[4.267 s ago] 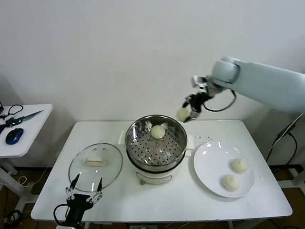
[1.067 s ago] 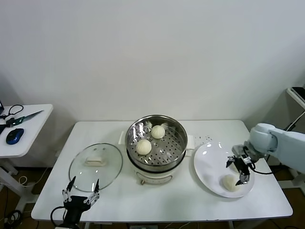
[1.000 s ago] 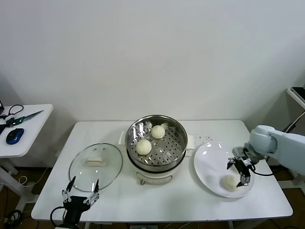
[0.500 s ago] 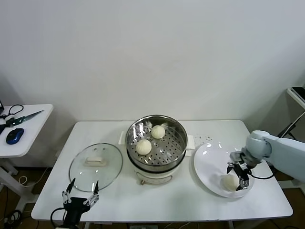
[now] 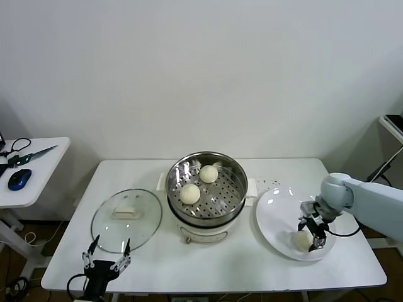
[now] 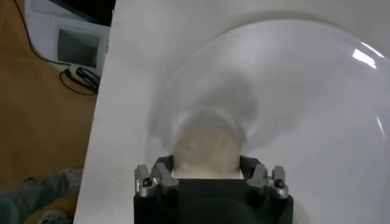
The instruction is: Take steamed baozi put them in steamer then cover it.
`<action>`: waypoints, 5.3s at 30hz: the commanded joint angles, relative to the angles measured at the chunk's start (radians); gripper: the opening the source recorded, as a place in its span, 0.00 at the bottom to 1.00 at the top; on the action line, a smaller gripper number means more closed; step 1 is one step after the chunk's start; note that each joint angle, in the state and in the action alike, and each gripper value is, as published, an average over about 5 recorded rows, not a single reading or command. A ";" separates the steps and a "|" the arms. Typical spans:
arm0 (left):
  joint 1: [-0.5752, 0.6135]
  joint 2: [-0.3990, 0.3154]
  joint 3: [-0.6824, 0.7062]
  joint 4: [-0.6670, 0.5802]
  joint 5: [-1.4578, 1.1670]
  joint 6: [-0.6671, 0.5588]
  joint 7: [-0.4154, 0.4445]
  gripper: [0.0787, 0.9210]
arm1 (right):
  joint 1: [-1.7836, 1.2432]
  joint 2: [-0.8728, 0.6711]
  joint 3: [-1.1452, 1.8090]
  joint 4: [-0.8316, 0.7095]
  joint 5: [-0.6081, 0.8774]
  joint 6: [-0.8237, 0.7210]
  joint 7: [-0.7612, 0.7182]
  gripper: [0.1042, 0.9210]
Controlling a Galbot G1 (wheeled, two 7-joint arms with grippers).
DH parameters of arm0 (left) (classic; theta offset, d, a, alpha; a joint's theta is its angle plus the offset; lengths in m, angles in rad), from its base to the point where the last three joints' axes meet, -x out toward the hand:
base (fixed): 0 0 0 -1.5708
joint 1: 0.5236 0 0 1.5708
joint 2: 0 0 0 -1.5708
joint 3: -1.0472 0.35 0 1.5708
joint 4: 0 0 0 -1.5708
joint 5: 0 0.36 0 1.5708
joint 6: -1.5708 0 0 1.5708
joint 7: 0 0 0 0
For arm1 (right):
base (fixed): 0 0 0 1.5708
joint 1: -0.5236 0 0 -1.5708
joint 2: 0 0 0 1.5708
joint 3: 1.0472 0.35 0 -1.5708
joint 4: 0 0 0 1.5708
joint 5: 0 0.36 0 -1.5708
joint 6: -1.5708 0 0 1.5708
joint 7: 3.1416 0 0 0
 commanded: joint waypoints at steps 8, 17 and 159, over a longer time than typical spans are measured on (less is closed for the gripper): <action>0.004 0.007 0.001 -0.009 0.000 0.003 0.001 0.88 | 0.360 0.087 -0.114 -0.008 -0.095 0.350 -0.045 0.71; -0.003 0.001 0.001 -0.012 0.004 0.009 0.001 0.88 | 0.718 0.314 -0.219 0.004 -0.202 0.725 -0.035 0.70; 0.048 0.023 0.011 -0.049 -0.011 0.025 0.004 0.88 | -0.196 0.058 0.391 -0.318 -0.120 0.083 -0.034 0.76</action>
